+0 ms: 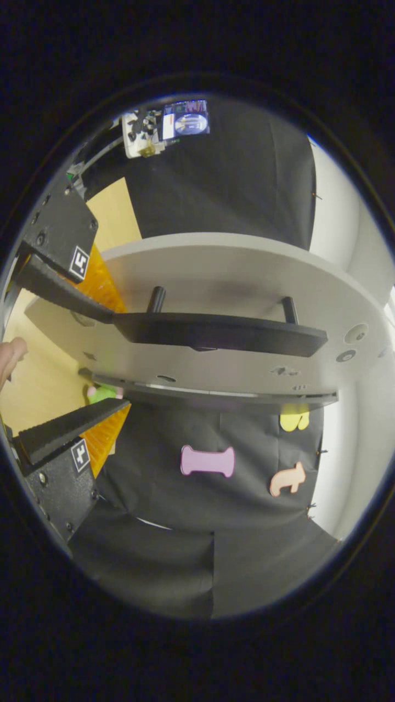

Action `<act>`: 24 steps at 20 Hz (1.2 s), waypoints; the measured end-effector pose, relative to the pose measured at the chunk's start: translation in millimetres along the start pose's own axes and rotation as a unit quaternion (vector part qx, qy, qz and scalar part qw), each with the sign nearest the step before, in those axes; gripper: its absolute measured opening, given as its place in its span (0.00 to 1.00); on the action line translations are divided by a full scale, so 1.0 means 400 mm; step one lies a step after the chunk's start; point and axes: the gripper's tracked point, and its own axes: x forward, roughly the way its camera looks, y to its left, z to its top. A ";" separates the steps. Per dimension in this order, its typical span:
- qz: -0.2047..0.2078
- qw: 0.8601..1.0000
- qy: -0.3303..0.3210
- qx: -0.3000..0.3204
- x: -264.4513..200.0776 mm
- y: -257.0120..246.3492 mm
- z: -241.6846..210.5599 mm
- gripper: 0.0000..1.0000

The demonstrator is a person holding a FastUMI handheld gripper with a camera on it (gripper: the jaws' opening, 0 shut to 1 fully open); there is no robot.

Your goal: Open the shoe cabinet door, grab the shoes and put them into the shoe cabinet, then close the shoe cabinet door.

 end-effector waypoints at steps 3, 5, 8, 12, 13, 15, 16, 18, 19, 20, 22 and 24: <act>0.006 1.000 0.001 0.001 0.024 0.061 0.010 0.90; 0.004 1.000 0.007 -0.006 0.045 0.093 0.002 0.90; 0.002 1.000 0.010 -0.011 0.066 0.133 -0.016 0.91; -0.005 1.000 0.008 0.015 0.104 0.171 -0.025 0.91; -0.006 1.000 0.004 0.020 0.114 0.175 -0.024 0.91; -0.017 1.000 0.001 0.018 0.129 0.185 -0.030 0.91; -0.026 1.000 -0.002 0.016 0.138 0.191 -0.030 0.91; -0.036 0.999 -0.008 0.009 0.153 0.198 -0.026 0.91; -0.038 0.999 -0.008 0.006 0.159 0.206 -0.026 0.91; -0.040 0.999 -0.008 0.005 0.165 0.213 -0.026 0.91; -0.046 0.999 -0.010 0.005 0.183 0.229 -0.022 0.91; -0.054 0.998 -0.014 0.004 0.207 0.247 -0.015 0.91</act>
